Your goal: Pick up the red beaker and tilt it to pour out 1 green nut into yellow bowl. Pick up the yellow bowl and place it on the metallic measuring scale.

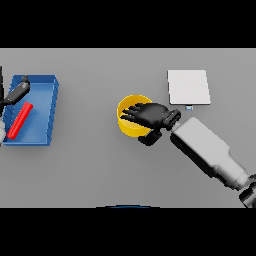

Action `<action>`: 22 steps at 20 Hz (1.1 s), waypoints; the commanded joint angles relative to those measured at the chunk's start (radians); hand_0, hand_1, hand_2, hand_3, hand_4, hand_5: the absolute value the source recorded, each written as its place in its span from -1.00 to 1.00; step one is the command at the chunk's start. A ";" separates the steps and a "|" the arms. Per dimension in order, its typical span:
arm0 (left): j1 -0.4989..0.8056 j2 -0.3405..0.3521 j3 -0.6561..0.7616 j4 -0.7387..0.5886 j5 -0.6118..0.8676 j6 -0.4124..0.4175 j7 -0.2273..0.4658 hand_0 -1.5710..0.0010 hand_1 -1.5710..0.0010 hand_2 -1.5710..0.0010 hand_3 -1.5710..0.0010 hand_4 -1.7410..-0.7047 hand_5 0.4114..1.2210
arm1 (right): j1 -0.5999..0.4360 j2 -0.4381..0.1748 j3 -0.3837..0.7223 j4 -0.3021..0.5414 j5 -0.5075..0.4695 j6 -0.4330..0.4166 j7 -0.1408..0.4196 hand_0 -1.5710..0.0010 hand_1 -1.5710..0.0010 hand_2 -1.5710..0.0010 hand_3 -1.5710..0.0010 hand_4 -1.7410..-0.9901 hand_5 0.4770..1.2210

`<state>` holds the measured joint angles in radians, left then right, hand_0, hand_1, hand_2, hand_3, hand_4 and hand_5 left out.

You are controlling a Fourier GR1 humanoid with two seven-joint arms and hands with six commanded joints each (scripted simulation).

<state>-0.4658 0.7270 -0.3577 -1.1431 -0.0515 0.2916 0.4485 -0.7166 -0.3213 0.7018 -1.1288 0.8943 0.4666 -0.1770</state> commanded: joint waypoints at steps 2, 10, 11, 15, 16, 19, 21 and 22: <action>-0.005 -0.011 -0.004 0.001 -0.002 0.005 0.010 1.00 1.00 1.00 1.00 0.92 -0.29 | -0.008 0.006 0.000 0.026 -0.004 0.012 -0.003 1.00 1.00 1.00 1.00 0.25 -0.29; -0.007 -0.001 0.000 0.004 -0.001 0.001 0.009 1.00 1.00 1.00 1.00 0.91 -0.29 | -0.017 0.033 -0.013 0.069 -0.029 0.076 0.040 0.44 0.46 0.52 0.70 0.04 0.18; -0.007 0.000 0.003 0.014 0.002 -0.003 0.008 1.00 1.00 1.00 1.00 0.90 -0.28 | -0.018 0.028 -0.014 0.067 -0.032 0.076 0.024 0.15 0.17 0.22 0.61 -0.07 0.34; -0.011 -0.011 -0.004 0.032 -0.011 0.006 -0.006 1.00 1.00 1.00 1.00 0.90 -0.29 | -0.016 0.020 -0.006 0.058 -0.048 0.107 0.018 -0.53 -0.52 -0.44 -0.11 -0.61 0.73; -0.009 -0.002 -0.001 0.017 -0.006 0.002 -0.006 1.00 1.00 1.00 1.00 0.91 -0.29 | -0.016 0.015 -0.001 0.054 -0.050 0.108 0.020 -0.62 -0.62 -0.50 -0.28 -0.69 0.78; -0.017 -0.002 -0.008 0.018 -0.010 -0.007 0.009 1.00 1.00 1.00 1.00 0.93 -0.31 | -0.016 0.006 -0.001 0.045 -0.067 0.119 0.024 -0.81 -0.80 -0.60 -0.62 -0.84 0.89; -0.013 0.002 -0.005 0.018 -0.006 -0.012 -0.001 1.00 1.00 1.00 1.00 0.94 -0.31 | -0.010 0.002 0.001 0.032 -0.076 0.109 0.035 -0.88 -0.87 -0.63 -0.74 -0.90 0.93; -0.017 0.000 -0.004 0.024 -0.008 -0.009 -0.004 1.00 1.00 1.00 1.00 0.94 -0.32 | -0.007 0.002 -0.001 0.030 -0.082 0.103 0.041 -0.90 -0.90 -0.64 -0.76 -0.92 0.94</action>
<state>-0.4831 0.7273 -0.3621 -1.1189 -0.0592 0.2823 0.4451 -0.7244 -0.3188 0.7004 -1.0992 0.8112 0.5683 -0.1363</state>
